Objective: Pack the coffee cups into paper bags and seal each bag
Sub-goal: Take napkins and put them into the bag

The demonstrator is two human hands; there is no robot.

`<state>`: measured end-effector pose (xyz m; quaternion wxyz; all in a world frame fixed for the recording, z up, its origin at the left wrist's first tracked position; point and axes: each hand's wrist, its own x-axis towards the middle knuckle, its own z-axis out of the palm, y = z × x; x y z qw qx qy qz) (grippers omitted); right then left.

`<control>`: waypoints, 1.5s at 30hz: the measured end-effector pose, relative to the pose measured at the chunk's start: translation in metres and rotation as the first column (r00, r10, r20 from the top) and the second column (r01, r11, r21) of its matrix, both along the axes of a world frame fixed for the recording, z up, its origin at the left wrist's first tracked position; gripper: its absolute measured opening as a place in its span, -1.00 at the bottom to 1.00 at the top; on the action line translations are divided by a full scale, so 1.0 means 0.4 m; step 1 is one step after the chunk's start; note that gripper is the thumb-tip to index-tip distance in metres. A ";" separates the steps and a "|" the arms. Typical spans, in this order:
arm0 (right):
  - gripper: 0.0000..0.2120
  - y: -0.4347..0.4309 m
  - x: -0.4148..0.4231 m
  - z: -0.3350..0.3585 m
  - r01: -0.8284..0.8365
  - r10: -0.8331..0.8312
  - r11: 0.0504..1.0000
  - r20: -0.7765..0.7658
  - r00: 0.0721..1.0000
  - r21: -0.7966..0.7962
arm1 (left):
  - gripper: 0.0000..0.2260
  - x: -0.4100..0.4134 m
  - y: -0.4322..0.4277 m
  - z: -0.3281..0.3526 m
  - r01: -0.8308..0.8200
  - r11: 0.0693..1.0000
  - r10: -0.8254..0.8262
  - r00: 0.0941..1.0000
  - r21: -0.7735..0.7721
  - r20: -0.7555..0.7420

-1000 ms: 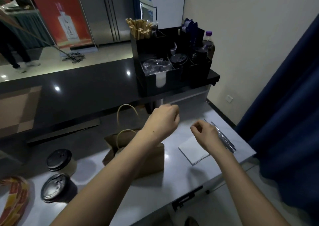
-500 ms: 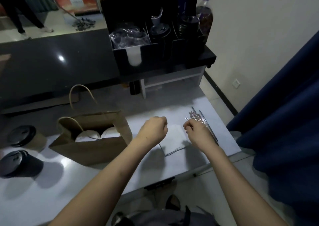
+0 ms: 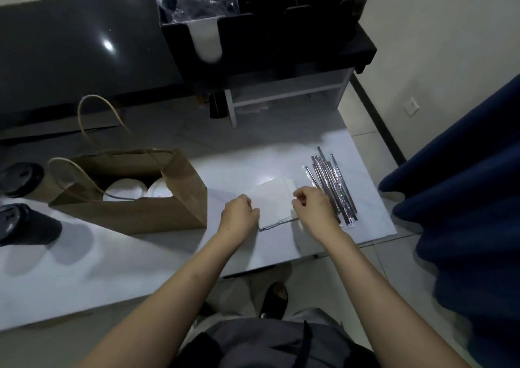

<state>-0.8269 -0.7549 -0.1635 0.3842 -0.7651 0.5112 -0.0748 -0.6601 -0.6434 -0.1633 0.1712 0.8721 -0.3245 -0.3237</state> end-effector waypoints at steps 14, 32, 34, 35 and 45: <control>-0.78 -0.012 0.057 -0.044 0.047 -0.047 0.999 -0.010 0.999 0.012 | -0.68 -0.018 0.014 -0.027 -0.226 0.972 0.214 0.966 -0.069 -0.141; -0.95 -0.020 0.043 0.028 0.111 -0.132 0.989 0.234 0.963 0.099 | -0.75 0.002 0.008 0.026 -0.270 0.953 0.241 0.950 -0.135 -0.200; -0.93 -0.026 0.045 0.044 0.116 -0.147 0.985 0.271 0.951 0.127 | -0.65 0.009 0.005 0.040 -0.265 0.952 0.232 0.951 -0.154 -0.203; -0.92 -0.029 0.047 0.055 0.115 -0.152 0.983 0.291 0.945 0.142 | -0.63 0.013 0.004 0.050 -0.265 0.950 0.230 0.952 -0.164 -0.204; -0.97 0.009 0.088 0.271 0.144 -0.219 0.973 0.512 0.831 0.182 | -0.89 0.078 0.005 0.307 -0.177 0.855 0.143 0.984 -0.488 -0.108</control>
